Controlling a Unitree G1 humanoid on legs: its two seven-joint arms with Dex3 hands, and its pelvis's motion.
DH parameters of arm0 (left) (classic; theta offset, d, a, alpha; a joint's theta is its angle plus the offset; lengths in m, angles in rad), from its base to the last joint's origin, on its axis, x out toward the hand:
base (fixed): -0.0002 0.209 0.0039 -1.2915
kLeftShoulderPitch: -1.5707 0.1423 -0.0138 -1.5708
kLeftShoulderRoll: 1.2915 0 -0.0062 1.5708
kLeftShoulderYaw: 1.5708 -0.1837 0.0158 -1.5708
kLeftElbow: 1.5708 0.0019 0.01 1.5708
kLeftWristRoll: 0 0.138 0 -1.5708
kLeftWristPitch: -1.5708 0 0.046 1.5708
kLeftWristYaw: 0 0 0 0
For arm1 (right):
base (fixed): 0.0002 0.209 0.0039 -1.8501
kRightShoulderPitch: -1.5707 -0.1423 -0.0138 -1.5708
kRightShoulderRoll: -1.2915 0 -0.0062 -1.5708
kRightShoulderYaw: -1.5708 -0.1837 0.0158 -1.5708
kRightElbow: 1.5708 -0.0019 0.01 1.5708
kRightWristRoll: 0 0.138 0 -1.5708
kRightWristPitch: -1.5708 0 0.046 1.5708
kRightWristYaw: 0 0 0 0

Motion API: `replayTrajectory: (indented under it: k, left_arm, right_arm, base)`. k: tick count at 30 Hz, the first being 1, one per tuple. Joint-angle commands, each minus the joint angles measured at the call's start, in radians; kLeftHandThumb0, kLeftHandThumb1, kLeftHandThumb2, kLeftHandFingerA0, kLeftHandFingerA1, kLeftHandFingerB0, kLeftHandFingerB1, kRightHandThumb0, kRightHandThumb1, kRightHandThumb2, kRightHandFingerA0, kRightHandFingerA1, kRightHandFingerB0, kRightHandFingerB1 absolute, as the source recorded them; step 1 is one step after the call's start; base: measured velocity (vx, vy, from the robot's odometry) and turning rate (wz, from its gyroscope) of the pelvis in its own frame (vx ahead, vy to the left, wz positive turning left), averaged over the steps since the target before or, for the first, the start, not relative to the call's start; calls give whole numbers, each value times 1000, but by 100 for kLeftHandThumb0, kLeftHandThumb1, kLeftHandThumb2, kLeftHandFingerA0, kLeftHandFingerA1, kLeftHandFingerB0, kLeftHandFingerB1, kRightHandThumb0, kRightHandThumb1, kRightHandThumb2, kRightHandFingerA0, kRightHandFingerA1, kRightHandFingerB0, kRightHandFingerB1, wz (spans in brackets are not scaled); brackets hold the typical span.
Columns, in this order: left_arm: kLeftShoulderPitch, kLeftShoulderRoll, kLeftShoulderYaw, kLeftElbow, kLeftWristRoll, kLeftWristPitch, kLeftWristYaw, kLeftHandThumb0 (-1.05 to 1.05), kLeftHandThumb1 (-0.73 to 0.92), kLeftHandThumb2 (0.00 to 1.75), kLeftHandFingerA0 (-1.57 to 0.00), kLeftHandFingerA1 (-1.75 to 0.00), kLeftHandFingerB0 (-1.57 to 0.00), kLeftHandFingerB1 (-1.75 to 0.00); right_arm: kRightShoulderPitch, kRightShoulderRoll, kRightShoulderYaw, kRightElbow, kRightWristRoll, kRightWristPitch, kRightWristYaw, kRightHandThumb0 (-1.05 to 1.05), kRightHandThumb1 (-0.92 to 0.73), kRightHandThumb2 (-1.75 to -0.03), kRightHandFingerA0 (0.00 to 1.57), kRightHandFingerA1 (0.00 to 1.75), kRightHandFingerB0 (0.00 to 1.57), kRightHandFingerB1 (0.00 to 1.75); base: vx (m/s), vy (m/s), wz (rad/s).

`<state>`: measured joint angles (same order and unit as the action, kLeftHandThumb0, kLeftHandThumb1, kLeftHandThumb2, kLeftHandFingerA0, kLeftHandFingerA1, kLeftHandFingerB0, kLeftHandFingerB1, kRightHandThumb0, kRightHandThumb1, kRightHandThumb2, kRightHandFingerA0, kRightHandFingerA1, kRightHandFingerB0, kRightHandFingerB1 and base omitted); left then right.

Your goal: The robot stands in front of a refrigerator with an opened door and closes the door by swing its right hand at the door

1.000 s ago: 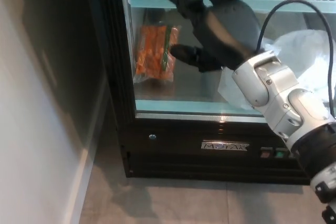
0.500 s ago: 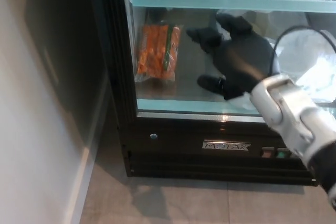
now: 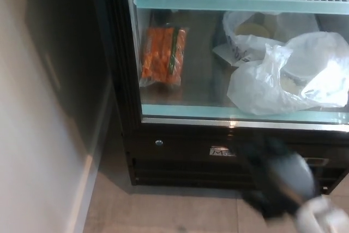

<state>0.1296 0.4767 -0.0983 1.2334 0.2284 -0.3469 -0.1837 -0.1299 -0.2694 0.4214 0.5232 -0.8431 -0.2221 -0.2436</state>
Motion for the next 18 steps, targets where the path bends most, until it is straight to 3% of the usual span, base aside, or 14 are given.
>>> replayTrajectory:
  k: [1,3,4,6,7,8,9,11,12,18]
  left_arm:
    - [6,17,-15,13,22,-26,17,-52,78,64,-43,-36,-34,-33]
    - [4,12,-15,17,19,-19,20,-52,77,63,-43,-35,-34,-32]
    - [0,9,-18,18,21,-17,20,-48,63,97,-37,-53,-20,-45]
    - [-10,1,-24,16,24,-15,22,-49,63,97,-37,-53,-21,-45]
    - [-14,-3,-24,9,22,-14,22,-53,78,65,-42,-35,-33,-32]
    - [-16,-6,-24,1,19,-13,19,-53,78,65,-42,-35,-33,-32]
    - [-14,-7,-22,-2,15,-15,17,-49,63,97,-39,-54,-23,-46]
    - [-12,-7,-20,-4,12,-18,16,-49,63,97,-39,-54,-23,-46]
    - [-19,-11,-24,-2,17,-9,27,-51,77,64,-43,-36,-33,-32]
    - [-19,-17,-23,12,12,-4,31,-52,76,64,-42,-35,-33,-33]
  right_arm:
    - [121,19,-67,365,111,137,-22,-34,-56,-109,0,49,0,46]
    - [110,26,-78,438,120,173,-6,-34,-55,-109,0,49,0,46]
    - [106,24,-83,475,122,184,-9,-64,-81,-65,18,29,25,29]
    - [96,17,-93,563,128,195,-21,-64,-83,-65,19,29,24,29]
    - [86,16,-104,604,136,208,-14,-66,-85,-66,19,29,22,28]
    - [76,16,-115,636,145,223,-2,-66,-85,-66,19,29,22,28]
    - [70,15,-115,655,145,244,18,-64,-85,-66,18,30,18,27]
    - [60,14,-113,682,143,264,38,-64,-85,-66,18,30,18,27]
    - [46,13,-117,713,147,290,55,-64,-83,-65,20,31,19,28]
    - [23,13,-109,790,158,323,82,-62,-80,-63,27,33,21,28]
  base:
    - [0,0,0]
    - [0,0,0]
    - [0,0,0]
    - [0,0,0]
    - [0,0,0]
    - [0,0,0]
    - [0,0,0]
    - [0,0,0]
    - [0,0,0]
    - [0,0,0]
